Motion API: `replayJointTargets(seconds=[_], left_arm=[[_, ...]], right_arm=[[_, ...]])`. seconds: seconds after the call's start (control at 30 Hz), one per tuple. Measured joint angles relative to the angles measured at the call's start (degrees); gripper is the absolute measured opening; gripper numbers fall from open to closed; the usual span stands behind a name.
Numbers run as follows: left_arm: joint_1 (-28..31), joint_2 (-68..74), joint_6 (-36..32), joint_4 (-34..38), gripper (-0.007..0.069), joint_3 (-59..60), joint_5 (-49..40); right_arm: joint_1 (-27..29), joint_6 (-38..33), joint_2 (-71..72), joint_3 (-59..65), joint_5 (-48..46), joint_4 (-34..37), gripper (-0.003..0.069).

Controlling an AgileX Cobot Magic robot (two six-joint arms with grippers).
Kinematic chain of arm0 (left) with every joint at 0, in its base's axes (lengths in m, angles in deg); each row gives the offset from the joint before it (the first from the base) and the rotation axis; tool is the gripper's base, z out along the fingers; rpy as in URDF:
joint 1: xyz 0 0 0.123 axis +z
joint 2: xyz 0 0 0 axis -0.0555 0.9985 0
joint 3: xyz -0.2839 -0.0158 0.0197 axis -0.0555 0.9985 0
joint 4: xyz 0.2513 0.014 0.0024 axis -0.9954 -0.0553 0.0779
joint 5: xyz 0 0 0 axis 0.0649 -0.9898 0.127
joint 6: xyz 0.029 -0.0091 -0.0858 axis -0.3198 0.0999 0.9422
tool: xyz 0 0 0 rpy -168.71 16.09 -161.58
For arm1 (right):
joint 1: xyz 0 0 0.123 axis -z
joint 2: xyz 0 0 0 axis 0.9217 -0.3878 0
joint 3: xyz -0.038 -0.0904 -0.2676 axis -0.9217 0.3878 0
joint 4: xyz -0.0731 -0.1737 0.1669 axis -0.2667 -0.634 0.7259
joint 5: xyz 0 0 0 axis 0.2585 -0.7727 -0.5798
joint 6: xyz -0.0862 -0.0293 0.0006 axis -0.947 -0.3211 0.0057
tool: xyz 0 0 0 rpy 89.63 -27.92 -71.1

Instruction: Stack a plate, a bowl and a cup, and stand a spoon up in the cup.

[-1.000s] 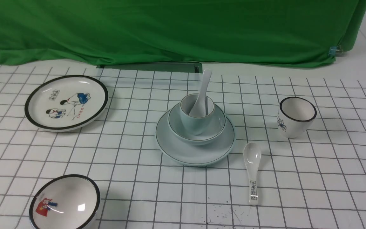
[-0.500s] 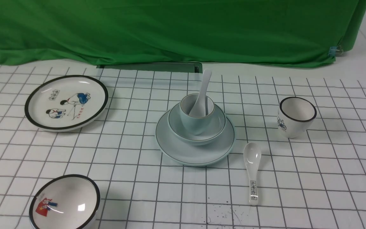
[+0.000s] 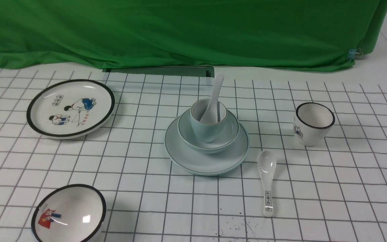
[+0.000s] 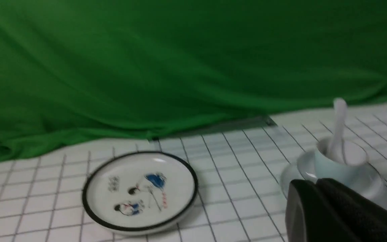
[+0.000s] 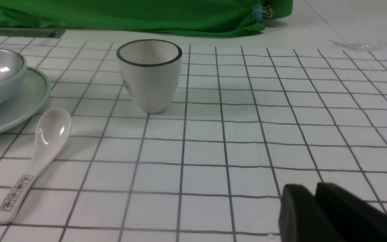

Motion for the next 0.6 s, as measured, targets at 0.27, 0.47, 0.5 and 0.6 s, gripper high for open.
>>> replayJointTargets(seconds=[0.27, 0.47, 0.5, 0.6], left_arm=[[8.8, -10.2, 0.0, 1.9, -0.0029, 18.1, 6.0], [10.0, -10.4, 0.0, 4.0, -0.0029, 22.3, 4.4], [10.0, -10.4, 0.0, 4.1, -0.0029, 22.3, 3.5], [10.0, -10.4, -0.2, 4.1, -0.0029, 22.3, 3.3]], right_arm=[[0.0, 0.0, 0.0, 0.0, 0.1, 0.0, 0.0123], [0.0, 0.0, 0.0, 0.0, 0.0, 0.0, 0.0125], [0.0, 0.0, 0.0, 0.0, 0.0, 0.0, 0.0127], [0.0, 0.0, 0.0, 0.0, 0.0, 0.0, 0.0134]])
